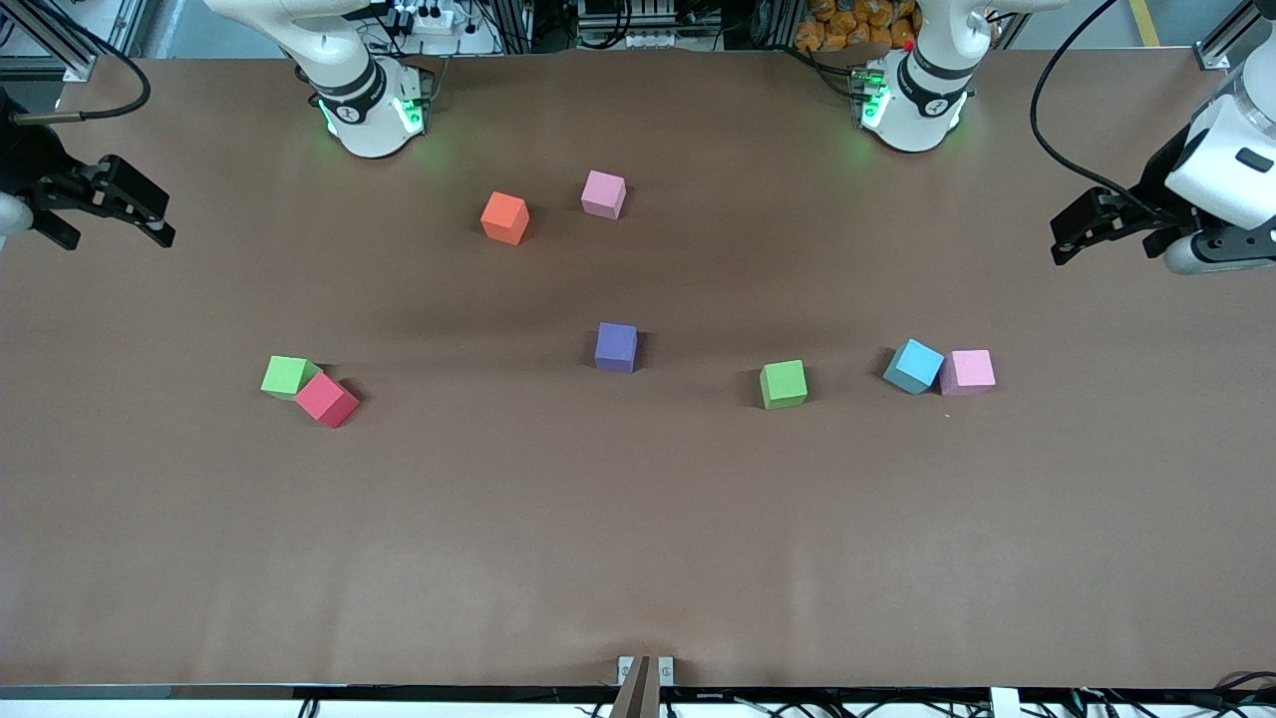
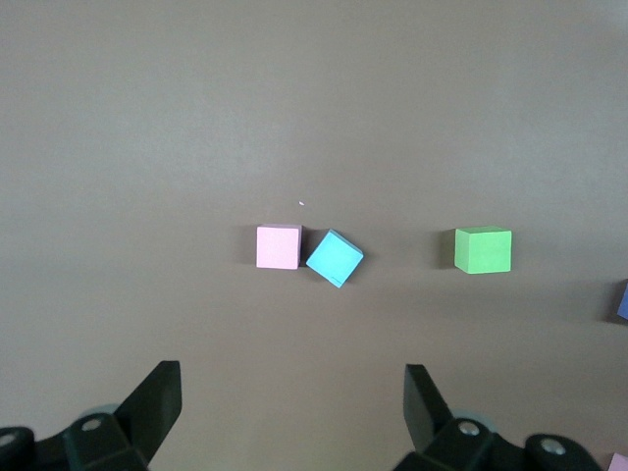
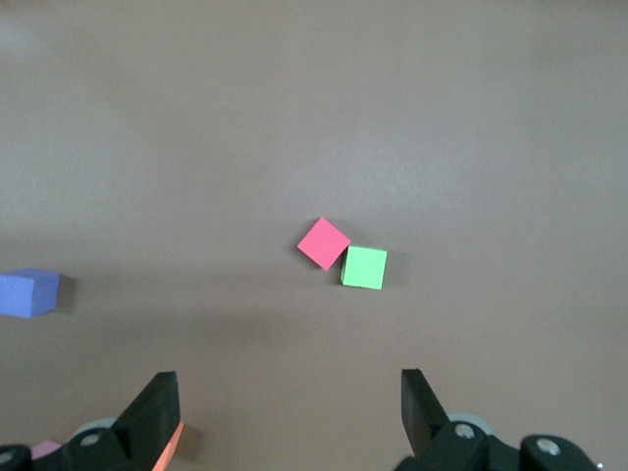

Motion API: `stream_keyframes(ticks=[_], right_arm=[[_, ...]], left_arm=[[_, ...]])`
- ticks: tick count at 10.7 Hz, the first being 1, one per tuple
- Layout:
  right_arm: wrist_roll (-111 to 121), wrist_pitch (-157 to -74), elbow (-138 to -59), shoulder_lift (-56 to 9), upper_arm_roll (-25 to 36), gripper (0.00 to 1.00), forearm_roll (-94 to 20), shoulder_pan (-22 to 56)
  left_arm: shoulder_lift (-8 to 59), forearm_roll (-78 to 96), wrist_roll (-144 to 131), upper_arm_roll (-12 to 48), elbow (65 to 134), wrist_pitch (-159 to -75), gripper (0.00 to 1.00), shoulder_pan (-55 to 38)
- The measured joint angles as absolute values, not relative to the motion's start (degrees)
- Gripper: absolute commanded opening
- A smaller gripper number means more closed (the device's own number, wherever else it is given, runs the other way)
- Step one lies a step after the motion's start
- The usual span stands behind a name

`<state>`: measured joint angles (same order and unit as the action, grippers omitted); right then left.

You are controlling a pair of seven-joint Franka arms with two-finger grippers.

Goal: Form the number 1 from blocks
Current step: 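Reach the right gripper to the red cube while the left gripper reaches the pink cube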

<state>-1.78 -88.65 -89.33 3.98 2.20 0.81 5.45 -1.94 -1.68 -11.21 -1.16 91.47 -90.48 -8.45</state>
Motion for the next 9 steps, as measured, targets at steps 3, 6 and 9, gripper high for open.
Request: stream_keyframes(ticks=[3, 6, 9], right_arm=[[-1.5, -86.0, -86.8, 2.2, 1.7, 1.00, 0.3, 5.8], [-1.5, -85.6, -86.8, 1.2, 1.7, 1.00, 0.3, 5.8], [-1.4, -85.7, -87.8, -3.7, 2.1, 1.00, 0.3, 5.0]], left_arm=[[-1.8, -0.9, -11.2, -1.0, 91.7, -89.9, 1.00, -9.3], [-0.4, 0.7, -12.5, 1.5, 92.3, -89.9, 1.00, -10.4], [1.1, 1.7, -19.6, 6.9, 94.4, -90.8, 1.00, -12.6]])
